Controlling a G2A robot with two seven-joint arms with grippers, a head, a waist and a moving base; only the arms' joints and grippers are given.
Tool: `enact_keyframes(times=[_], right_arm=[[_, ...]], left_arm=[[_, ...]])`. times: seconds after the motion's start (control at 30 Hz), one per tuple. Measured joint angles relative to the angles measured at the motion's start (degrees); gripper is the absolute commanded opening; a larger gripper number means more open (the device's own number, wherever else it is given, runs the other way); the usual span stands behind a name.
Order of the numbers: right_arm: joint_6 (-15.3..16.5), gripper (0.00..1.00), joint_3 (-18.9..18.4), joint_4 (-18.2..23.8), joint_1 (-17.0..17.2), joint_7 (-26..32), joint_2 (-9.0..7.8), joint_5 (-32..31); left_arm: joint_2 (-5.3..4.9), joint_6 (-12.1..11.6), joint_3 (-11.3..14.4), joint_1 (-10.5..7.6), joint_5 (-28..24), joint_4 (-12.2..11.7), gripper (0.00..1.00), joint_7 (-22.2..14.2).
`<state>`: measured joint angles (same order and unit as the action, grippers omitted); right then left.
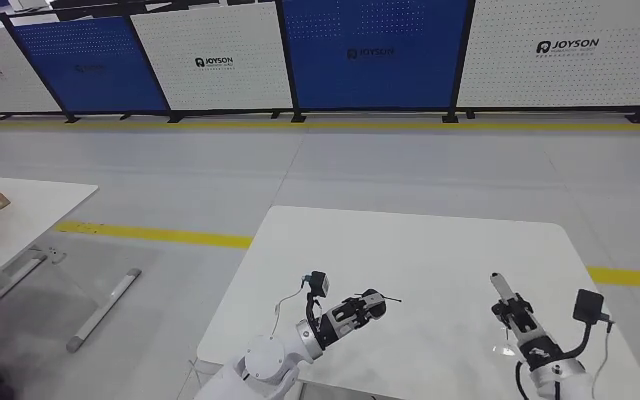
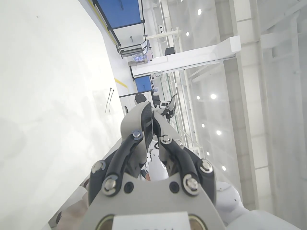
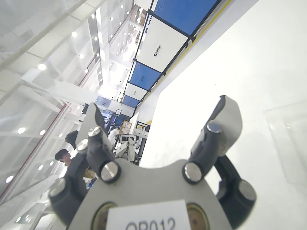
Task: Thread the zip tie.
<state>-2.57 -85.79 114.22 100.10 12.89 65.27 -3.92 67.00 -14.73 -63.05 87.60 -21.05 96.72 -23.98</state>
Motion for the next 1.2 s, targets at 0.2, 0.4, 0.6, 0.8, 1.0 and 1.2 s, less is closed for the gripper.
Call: enact_keyframes(times=[0.2, 0.4, 0.6, 0.8, 1.0, 1.2], right_arm=[[0.02, 1.0, 0.0, 0.01, 0.01, 0.08, -0.01, -0.07], [-0.45, 1.0, -1.94, 1.74, 0.36, 2.37, -0.56, -7.47], [-6.82, 1.0, -6.56, 5.26, 0.15, 14.14, -1.81, -17.26], [-12.35, 1.0, -6.26, 5.48, -2.38, 20.64, -2.22, -22.88], [-12.2, 1.0, -6.27, 5.48, -2.31, 20.48, -2.21, -22.7], [-12.2, 1.0, -6.27, 5.48, -2.31, 20.49, -2.21, -22.71]], left_arm=[[0.0, 0.0, 0.0, 0.0, 0.0, 0.0, 0.0, 0.0], [0.0, 0.0, 0.0, 0.0, 0.0, 0.0, 0.0, 0.0], [0.0, 0.0, 0.0, 0.0, 0.0, 0.0, 0.0, 0.0], [0.0, 0.0, 0.0, 0.0, 0.0, 0.0, 0.0, 0.0], [0.0, 0.0, 0.0, 0.0, 0.0, 0.0, 0.0, 0.0], [0.0, 0.0, 0.0, 0.0, 0.0, 0.0, 0.0, 0.0]])
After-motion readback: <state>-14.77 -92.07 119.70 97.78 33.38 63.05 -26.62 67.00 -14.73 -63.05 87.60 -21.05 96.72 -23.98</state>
